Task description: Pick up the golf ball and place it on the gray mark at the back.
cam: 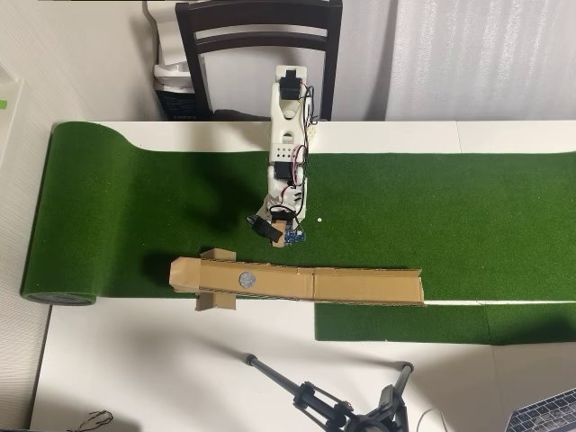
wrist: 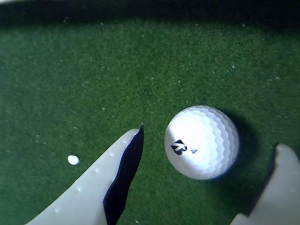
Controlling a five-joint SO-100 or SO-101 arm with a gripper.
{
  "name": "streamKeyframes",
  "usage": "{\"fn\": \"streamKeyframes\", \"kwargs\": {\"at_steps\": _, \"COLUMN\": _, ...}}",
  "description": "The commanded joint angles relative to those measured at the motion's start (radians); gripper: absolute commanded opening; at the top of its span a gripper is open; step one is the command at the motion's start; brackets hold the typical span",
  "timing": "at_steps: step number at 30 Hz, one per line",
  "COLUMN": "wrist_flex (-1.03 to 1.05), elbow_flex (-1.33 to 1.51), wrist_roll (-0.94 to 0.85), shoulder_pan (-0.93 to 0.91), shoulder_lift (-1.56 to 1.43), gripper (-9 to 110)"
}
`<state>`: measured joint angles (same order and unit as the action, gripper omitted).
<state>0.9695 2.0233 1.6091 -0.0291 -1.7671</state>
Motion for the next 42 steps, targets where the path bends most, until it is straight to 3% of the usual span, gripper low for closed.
{"fn": "streamKeyframes", "kwargs": {"at_steps": 1, "wrist_flex": -0.034, "elbow_flex": -0.075, "wrist_roll": 0.012, "shoulder_pan": -0.002, "shoulder_lift": -0.015, "gripper": 44}}
{"fn": "streamKeyframes", "kwargs": {"at_steps": 14, "wrist_flex": -0.032, "elbow_flex": -0.086, "wrist_roll": 0.000, "shoulder_pan": 0.003, "shoulder_lift": 0.127, "gripper": 44}}
{"fn": "streamKeyframes", "kwargs": {"at_steps": 42, "wrist_flex": -0.038, "elbow_flex": -0.137, "wrist_roll": 0.037, "shoulder_pan": -0.006, "shoulder_lift": 0.144, "gripper": 40}}
